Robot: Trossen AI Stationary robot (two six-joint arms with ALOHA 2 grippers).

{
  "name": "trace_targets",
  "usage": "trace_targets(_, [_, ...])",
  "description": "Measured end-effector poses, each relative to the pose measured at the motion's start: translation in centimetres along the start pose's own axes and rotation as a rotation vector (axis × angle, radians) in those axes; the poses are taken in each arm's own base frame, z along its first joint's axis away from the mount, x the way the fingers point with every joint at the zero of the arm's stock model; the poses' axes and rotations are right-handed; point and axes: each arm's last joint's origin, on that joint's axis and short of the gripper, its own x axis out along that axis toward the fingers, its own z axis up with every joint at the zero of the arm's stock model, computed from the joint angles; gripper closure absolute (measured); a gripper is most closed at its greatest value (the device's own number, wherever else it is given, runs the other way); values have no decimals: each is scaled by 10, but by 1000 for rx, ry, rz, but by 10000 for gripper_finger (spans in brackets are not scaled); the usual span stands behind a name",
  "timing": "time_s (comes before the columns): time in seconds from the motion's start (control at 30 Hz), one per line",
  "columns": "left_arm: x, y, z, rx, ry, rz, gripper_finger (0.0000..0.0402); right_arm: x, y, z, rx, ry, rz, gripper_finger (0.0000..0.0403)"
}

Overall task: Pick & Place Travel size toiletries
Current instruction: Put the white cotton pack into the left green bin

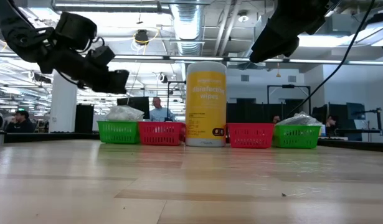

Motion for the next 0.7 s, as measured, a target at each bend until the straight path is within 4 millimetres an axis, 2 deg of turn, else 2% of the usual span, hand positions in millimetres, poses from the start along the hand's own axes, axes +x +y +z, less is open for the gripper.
trace_targets(0.07, [-2, -3, 2, -68, -9, -136, 319, 0, 0, 0, 0, 0, 0, 275])
trace_targets(0.17, [-5, -14, 1, -92, 17, -549, 323, 0, 0, 0, 0, 0, 0, 275])
trace_targets(0.23, [-7, -21, -6, -70, 79, -732, 328, 0, 0, 0, -1, 0, 0, 275])
trace_targets(0.33, [-4, -22, -17, -37, 163, -688, 338, 0, 0, 0, -3, -1, 1, 275])
trace_targets(0.7, [1, -16, -25, -5, 219, -496, 351, 0, 0, 0, -1, -3, 2, 275])
